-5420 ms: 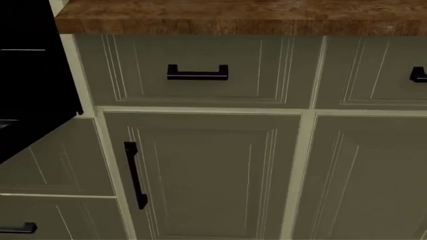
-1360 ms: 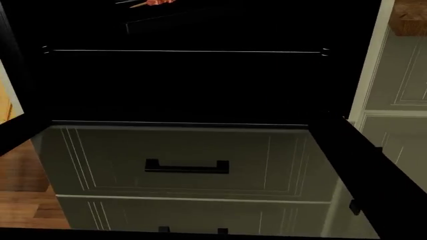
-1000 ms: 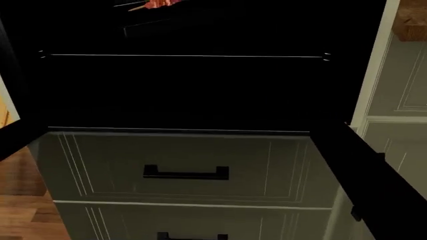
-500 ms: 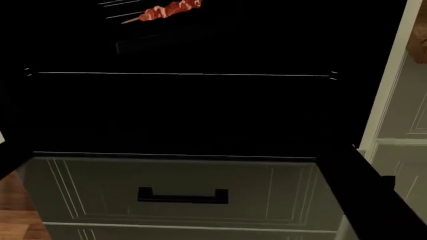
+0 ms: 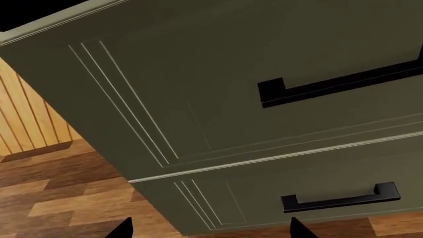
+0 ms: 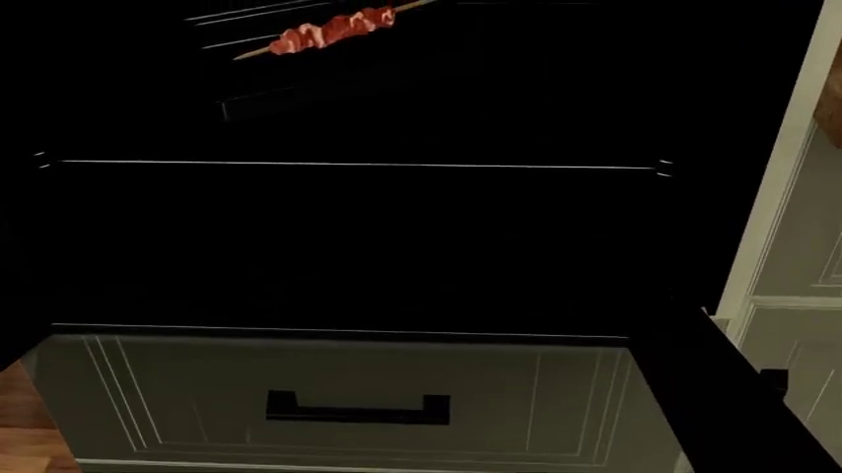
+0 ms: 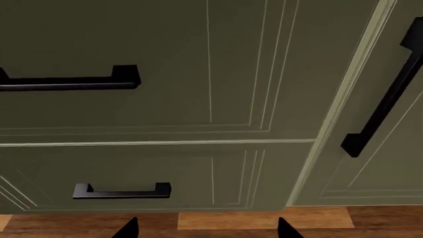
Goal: Close the oven door
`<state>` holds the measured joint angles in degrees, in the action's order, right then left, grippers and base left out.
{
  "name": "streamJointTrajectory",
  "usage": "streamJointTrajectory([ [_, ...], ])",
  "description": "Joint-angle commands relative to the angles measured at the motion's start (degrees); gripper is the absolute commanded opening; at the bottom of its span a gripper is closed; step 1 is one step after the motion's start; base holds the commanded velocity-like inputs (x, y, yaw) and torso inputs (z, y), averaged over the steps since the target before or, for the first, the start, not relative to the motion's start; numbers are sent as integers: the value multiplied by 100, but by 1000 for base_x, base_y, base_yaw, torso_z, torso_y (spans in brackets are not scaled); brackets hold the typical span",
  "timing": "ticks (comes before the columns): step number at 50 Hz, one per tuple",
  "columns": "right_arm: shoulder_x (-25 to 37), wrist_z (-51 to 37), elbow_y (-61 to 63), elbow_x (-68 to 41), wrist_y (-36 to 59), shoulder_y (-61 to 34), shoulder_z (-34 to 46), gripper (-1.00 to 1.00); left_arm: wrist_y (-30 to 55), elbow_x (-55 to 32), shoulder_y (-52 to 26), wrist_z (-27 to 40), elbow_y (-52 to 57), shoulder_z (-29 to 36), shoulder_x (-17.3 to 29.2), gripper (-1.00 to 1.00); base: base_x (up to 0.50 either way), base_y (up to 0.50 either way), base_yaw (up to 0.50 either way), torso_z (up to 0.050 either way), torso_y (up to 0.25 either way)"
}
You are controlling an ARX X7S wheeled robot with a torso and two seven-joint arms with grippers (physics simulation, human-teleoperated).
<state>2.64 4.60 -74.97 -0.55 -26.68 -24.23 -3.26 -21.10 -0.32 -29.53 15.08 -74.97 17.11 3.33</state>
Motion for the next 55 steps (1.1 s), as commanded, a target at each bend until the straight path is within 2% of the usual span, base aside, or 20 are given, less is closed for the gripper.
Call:
streamJointTrajectory([
  [1, 6, -22, 2, 28, -71, -30, 18, 100, 5, -31, -156, -52, 1, -23, -6, 100, 13, 0, -3, 0, 0],
  [5, 44, -157, 19, 110, -117, -164, 90, 100, -87, -84, -275, -79, 3, -92, -2, 100, 14, 3, -3, -3, 0],
  [7, 59, -246, 926, 143, 339, 114, 101, 100, -237, -93, -356, -32, 9, -106, -2, 100, 20, 4, -3, 0, 0],
  [9, 59, -306, 2582, 197, 1199, 696, 126, 100, -179, -173, -348, -130, 193, -154, 3, 100, 26, 4, -4, -5, 0],
  [12, 62, -341, 4072, 240, 1905, 1183, 169, 100, 641, -272, 151, -144, 1718, -195, 170, 100, 24, 4, -2, 0, 0],
  [13, 71, -390, 4411, 303, 2052, 1283, 200, 100, 13, -284, -31, -170, 952, -210, 85, 100, 17, 4, 0, 0, 0],
  [15, 83, -439, 4781, 342, 2223, 1389, 223, 100, -225, -364, -158, -242, 701, -257, 55, 100, 14, 4, 0, 0, 0],
  [16, 87, -430, 4952, 344, 2293, 1449, 244, 100, 619, -386, 201, -188, 1560, -248, 199, 100, 0, 4, 0, 0, 0],
  [17, 90, -443, 5144, 346, 2365, 1512, 251, 100, 996, -448, 400, -181, 2420, -272, 268, 100, 0, 4, 0, 0, 0],
  [19, 120, -533, 5575, 450, 2548, 1639, 282, 100, 679, -495, 421, -222, 2432, -294, 243, 100, 0, 3, 0, 0, 0],
  [20, 133, -573, 5792, 495, 2631, 1706, 293, 100, 1539, -620, 734, -231, 3292, -300, 400, 100, 0, 0, 0, 0, 0],
  [23, 154, -629, 6362, 571, 2836, 1885, 332, 100, 1046, -599, 741, -227, 3381, -299, 350, 100, 0, 0, 0, 0, 0],
  [26, 181, -721, 6828, 735, 3024, 2008, 409, 100, 1222, -651, 875, -197, 3838, -316, 408, 100, 0, 0, 0, 0, 0],
  [29, 206, -701, 7399, 765, 3333, 2078, 429, 100, 1669, -734, 1025, -215, 4566, -289, 481, 100, 0, 0, 0, 0, 0],
  [30, 219, -705, 7465, 783, 3381, 2080, 444, 100, 2289, -770, 1142, -128, 5372, -290, 590, 100, 0, 0, 0, 0, 0],
  [31, 238, -706, 7654, 813, 3490, 2081, 448, 100, 1796, -710, 1066, -144, 4877, -269, 508, 100, 0, 0, 0, 0, 0],
  [35, 314, -667, 8480, 916, 4044, 2049, 455, 100, 2547, -727, 1115, -15, 6059, -246, 628, 100, 0, 1, 0, 0, 0],
  [40, 403, -612, 9222, 960, 4501, 2041, 426, 100, 2521, -547, 897, 108, 6166, -192, 649, 100, 0, 0, 0, 0, 0],
  [43, 459, -541, 9606, 1047, 4897, 1912, 474, 100, 2928, -601, 822, 155, 6705, -236, 708, 100, 0, 0, 0, 0, 0],
  [55, 628, -278, 10335, 1166, 5945, 1222, 584, 100, 3774, -411, 223, 293, 7457, -71, 717, 100, 0, 0, 0, 0, 0],
])
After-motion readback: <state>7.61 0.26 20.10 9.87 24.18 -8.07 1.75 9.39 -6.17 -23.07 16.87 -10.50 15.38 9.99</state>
